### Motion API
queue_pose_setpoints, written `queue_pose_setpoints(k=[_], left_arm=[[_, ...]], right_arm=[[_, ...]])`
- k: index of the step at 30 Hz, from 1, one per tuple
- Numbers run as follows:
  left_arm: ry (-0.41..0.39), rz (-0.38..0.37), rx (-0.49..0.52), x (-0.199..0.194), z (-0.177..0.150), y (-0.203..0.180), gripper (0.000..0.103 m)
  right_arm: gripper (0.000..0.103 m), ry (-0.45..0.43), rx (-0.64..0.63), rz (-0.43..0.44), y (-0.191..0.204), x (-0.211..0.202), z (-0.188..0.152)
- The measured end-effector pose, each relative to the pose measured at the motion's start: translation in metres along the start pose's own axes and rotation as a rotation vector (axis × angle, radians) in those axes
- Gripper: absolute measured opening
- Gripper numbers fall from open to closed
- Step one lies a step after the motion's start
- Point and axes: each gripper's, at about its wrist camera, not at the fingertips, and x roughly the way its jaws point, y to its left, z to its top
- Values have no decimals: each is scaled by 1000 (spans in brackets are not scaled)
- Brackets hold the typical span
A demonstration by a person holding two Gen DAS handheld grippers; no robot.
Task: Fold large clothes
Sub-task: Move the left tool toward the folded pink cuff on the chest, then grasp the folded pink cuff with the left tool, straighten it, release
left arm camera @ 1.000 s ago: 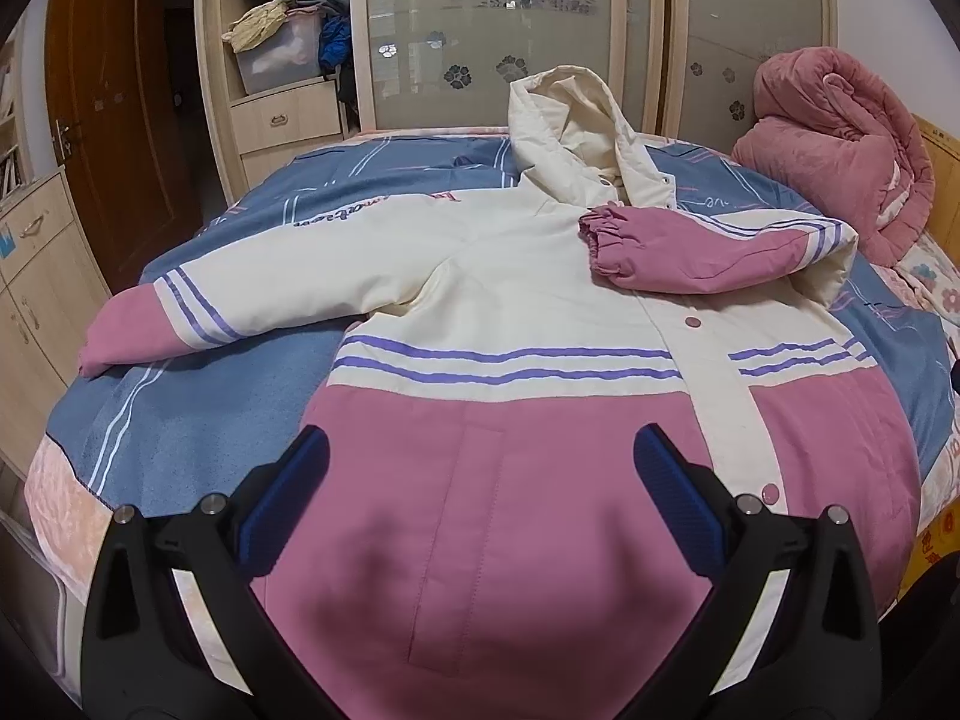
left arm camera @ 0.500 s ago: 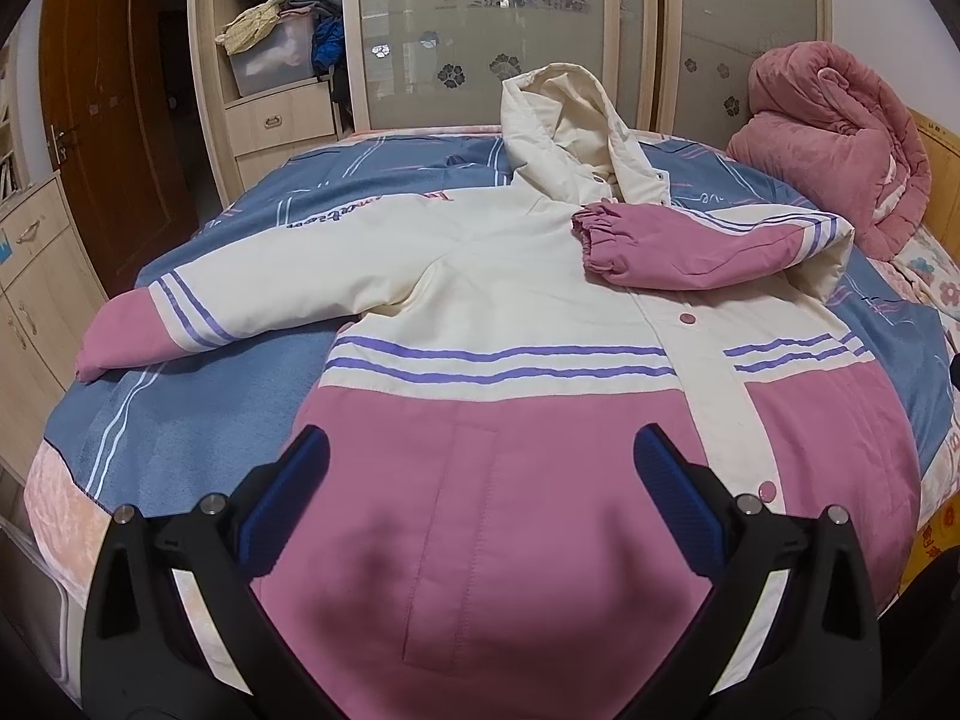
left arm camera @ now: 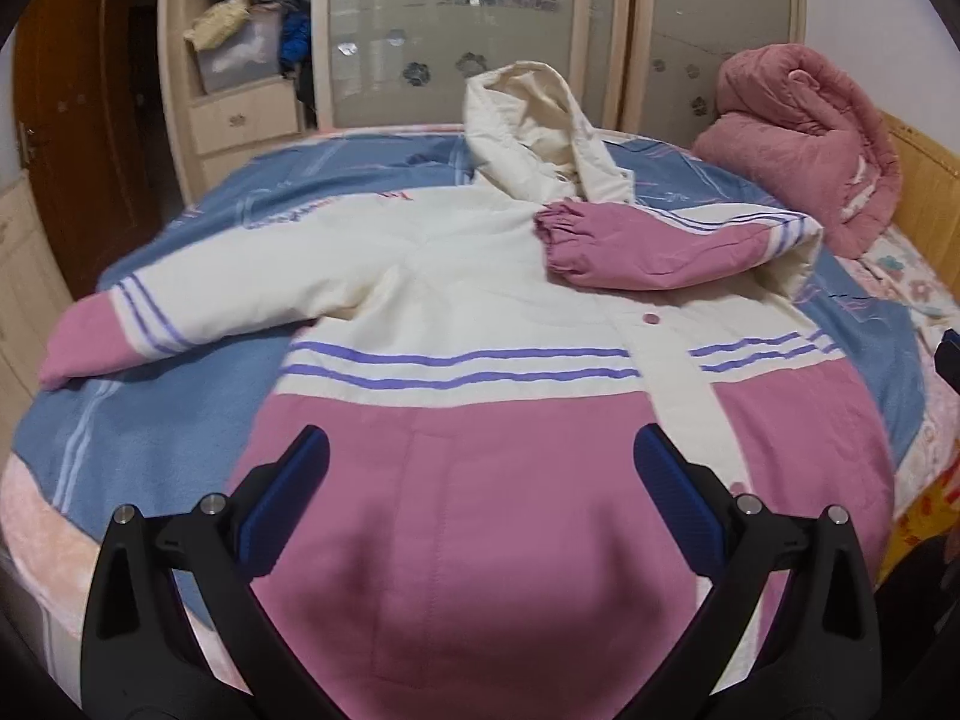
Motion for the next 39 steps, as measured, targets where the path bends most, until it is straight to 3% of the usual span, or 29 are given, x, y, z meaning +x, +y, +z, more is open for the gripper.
queue_pose_setpoints(k=[7, 10, 17, 20, 22, 23, 24, 26, 31, 33, 37, 39], left_arm=[[33, -85, 45, 37, 46, -22, 99], [74, -100, 71, 79, 79, -40, 94], [173, -43, 177, 196, 141, -87, 92], [267, -19, 124, 240, 151, -84, 81], [324, -72, 30, 262, 153, -77, 64], [334, -97, 2, 265, 152, -75, 53], [341, -108, -21, 268, 153, -76, 51], [310, -77, 4, 265, 154, -81, 38], [275, -43, 49, 247, 167, -85, 26], [226, 5, 70, 228, 180, -77, 18], [64, 203, 222, 182, 199, -58, 17], [64, 239, 218, 173, 201, -38, 17]], right_arm=[[102, -8, 20, 37, 0, -1, 4], [102, -7, 38, 51, -2, 1, 6], [102, 5, 77, 82, -3, 10, 10], [102, 4, 84, 92, -3, 11, 12], [102, 5, 88, 93, -4, 12, 13], [102, 9, 92, 95, -6, 12, 13], [102, 9, 95, 96, -7, 13, 12], [102, 9, 98, 90, -9, 13, 13], [102, 13, 118, 86, -15, 16, 13], [102, 14, 116, 86, -14, 17, 12], [102, 15, 115, 88, -13, 18, 12], [102, 18, 110, 91, -12, 19, 12]])
